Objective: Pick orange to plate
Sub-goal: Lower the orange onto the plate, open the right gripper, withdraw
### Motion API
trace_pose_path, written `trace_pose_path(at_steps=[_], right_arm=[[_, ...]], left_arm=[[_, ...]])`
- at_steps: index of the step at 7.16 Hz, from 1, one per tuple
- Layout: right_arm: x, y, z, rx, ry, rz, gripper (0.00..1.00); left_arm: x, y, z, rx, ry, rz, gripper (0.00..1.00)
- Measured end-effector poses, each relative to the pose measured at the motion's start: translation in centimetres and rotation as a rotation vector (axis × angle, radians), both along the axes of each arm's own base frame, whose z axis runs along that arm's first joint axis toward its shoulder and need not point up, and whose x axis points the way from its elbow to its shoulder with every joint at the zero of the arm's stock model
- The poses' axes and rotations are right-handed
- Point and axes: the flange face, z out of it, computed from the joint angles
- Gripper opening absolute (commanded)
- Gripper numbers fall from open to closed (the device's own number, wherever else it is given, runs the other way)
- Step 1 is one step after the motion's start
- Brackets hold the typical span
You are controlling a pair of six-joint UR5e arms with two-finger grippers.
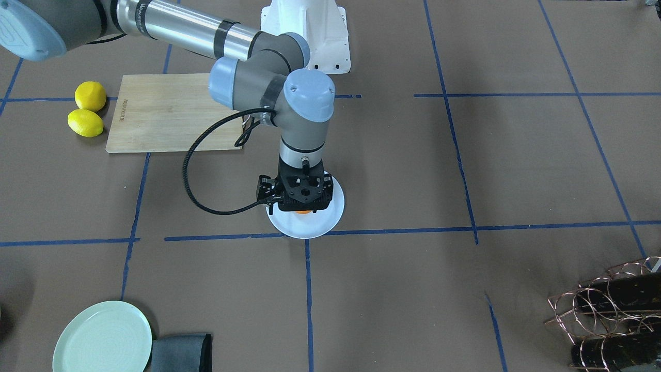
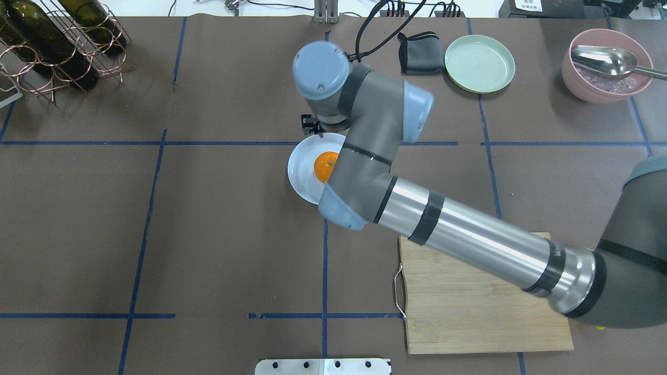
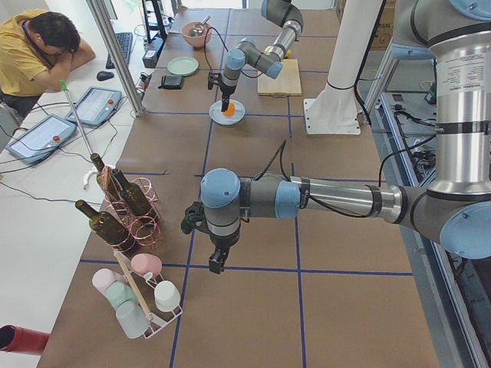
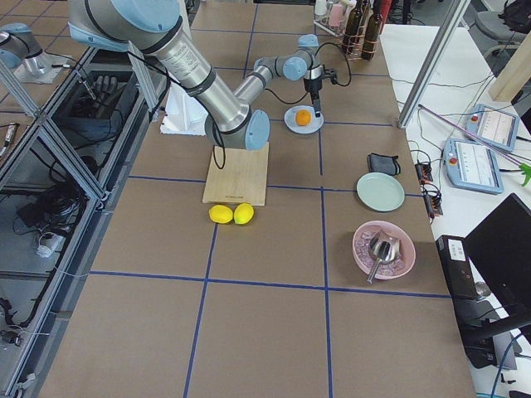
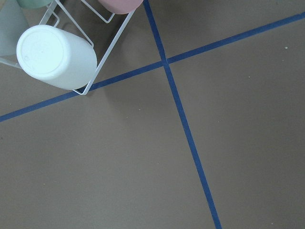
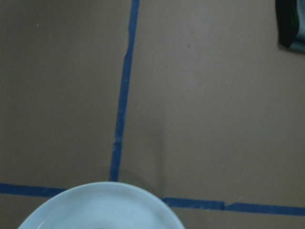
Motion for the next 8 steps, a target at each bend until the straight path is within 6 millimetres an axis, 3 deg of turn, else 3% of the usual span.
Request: trace_pose_path(at_steps=[2, 4, 6, 8], right_arm=[[12.0, -5.9, 4.1, 0.034, -0.033, -0.114, 1.0], [25.8, -9.0, 11.5, 0.057, -0.07, -0.214, 1.0], [37.4, -9.1, 18.0, 0.029, -0.064, -0.216, 1.0], [45.7, -5.9, 24.8, -0.025, -0.049, -0.176, 1.0]], left_arm=[[0.1, 0.3, 0.7, -0.02, 0.008, -0.001, 1.0], [0.7, 0.4, 0.7, -0.039, 0.091, -0.011, 1.0], [1.0, 0.4, 0.7, -0.051, 0.141, -0.017, 1.0], [1.0, 0.3, 0.5, -0.042, 0.146, -0.016, 1.0]])
